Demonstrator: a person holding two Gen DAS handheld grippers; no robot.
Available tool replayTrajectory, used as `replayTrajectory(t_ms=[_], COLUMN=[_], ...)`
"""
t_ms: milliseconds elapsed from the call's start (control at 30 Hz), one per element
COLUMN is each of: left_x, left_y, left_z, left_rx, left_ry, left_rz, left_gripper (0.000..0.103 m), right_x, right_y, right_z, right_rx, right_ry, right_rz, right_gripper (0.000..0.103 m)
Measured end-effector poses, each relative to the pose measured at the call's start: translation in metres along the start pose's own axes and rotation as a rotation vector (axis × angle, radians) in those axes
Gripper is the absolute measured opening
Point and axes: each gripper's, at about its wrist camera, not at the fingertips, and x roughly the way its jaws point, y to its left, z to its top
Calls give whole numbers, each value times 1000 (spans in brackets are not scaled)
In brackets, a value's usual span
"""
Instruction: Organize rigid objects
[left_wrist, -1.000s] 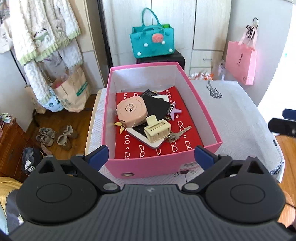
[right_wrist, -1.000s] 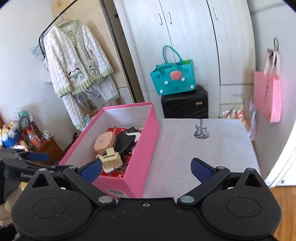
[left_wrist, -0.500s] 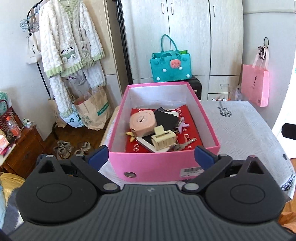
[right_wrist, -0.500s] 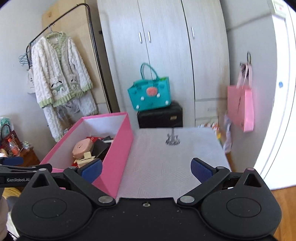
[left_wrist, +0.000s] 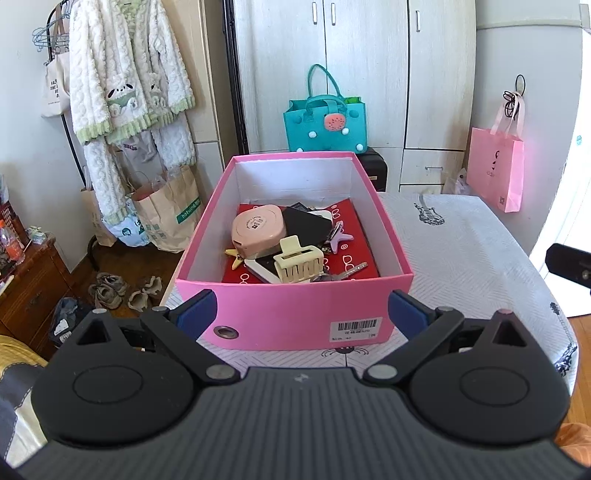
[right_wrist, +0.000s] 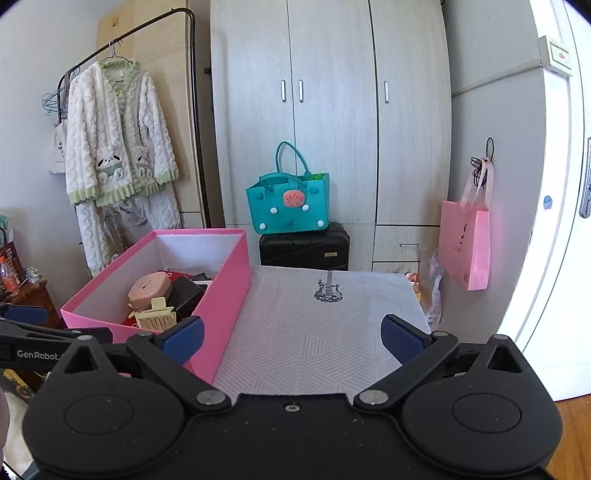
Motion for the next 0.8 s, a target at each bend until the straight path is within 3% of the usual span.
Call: replayTrajectory(t_ms=[500,800], left_x=[-6,2], left_y=[-3,2], left_z=[-8,-12], left_rx=[-2,-24], left_ry=[-84,-78], left_rz=[-16,-13], left_gripper=[100,101], right_x=[1,10], right_y=[-5,1], right_z=[-14,-22], right_rx=[16,-11], right_ry=[-31,-31], right_rz=[-33,-40], right_gripper=[103,103])
